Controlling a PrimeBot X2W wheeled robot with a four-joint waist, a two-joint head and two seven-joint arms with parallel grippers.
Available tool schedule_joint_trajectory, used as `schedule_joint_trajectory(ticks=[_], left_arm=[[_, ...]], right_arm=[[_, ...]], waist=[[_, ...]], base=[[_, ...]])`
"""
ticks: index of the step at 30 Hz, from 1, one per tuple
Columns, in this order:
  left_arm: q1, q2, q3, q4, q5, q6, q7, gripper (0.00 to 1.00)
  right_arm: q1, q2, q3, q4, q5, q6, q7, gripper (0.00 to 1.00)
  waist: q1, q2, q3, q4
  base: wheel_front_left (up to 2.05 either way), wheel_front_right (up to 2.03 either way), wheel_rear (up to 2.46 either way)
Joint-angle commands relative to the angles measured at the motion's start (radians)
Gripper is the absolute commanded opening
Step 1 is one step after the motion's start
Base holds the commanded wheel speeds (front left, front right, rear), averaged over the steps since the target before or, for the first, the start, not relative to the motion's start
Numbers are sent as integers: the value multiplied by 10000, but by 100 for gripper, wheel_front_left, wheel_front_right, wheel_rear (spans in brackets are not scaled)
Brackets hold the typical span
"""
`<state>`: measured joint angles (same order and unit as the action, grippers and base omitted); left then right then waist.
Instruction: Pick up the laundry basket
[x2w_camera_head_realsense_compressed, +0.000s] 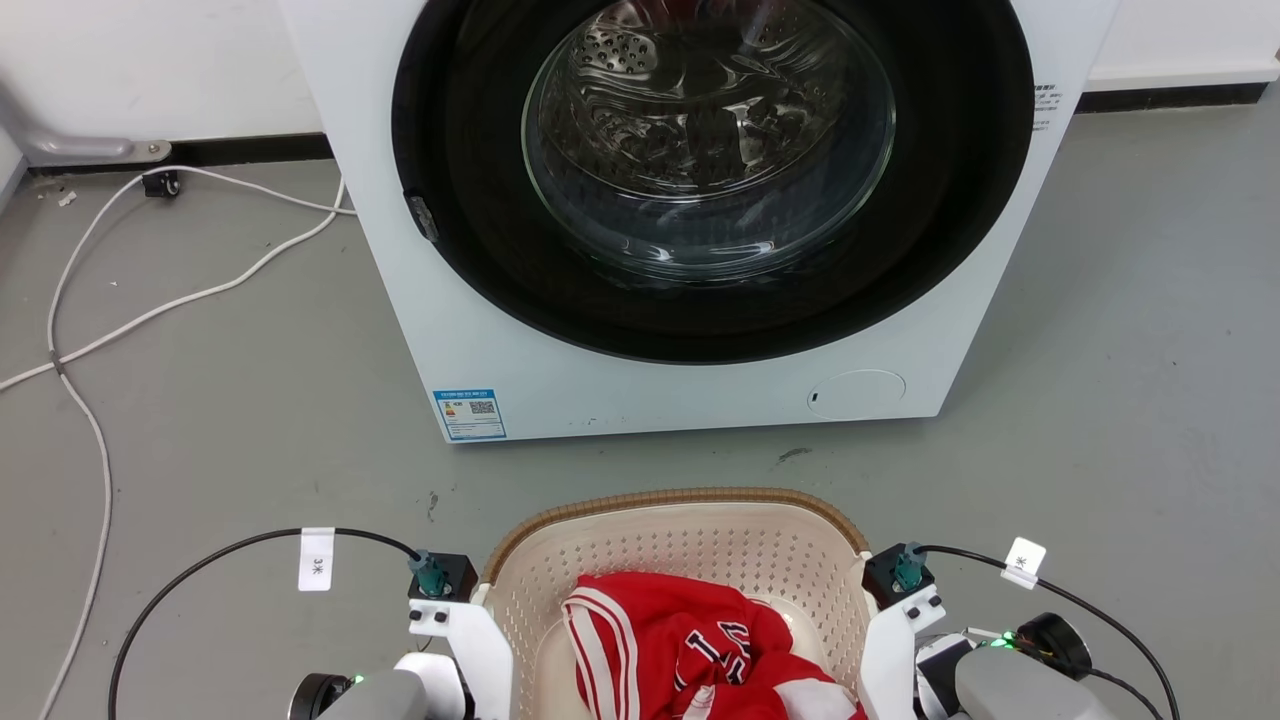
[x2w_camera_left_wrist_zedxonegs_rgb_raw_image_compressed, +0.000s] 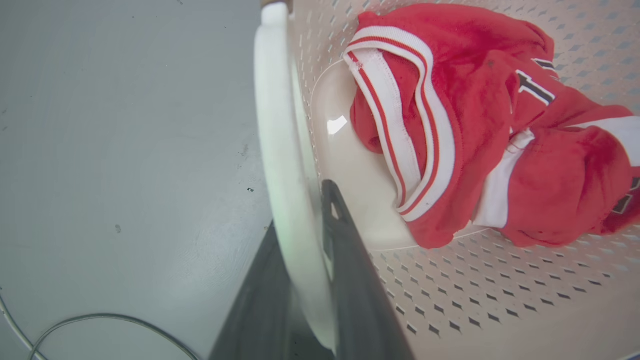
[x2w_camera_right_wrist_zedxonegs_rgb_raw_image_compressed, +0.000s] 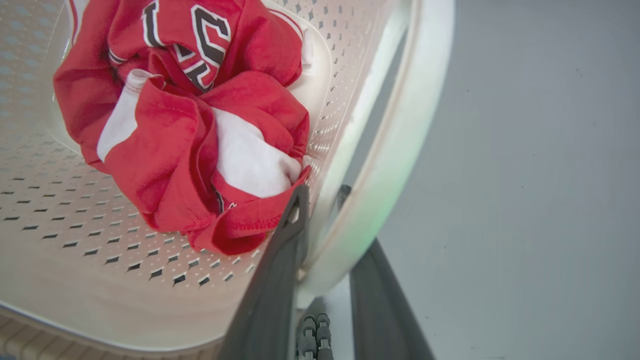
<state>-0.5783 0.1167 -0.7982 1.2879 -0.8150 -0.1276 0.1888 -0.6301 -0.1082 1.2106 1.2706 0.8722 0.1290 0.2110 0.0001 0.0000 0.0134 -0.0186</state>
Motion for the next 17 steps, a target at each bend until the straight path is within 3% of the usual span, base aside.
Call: schedule_joint_trajectory(ticks=[1,17], left_arm=[[-234,20,-41,-61,-60,-41,-134,0],[-237,49,-230,-44,-237,-41,-145,0]], right_arm=[[-68,12,107,10,22,32,15,0],[-94,-3,332,46,239,32,-26,0]], waist=[[-1,0,-2,-2],[-1,0,-51,-4]], base=[[0,0,0],[0,0,0]])
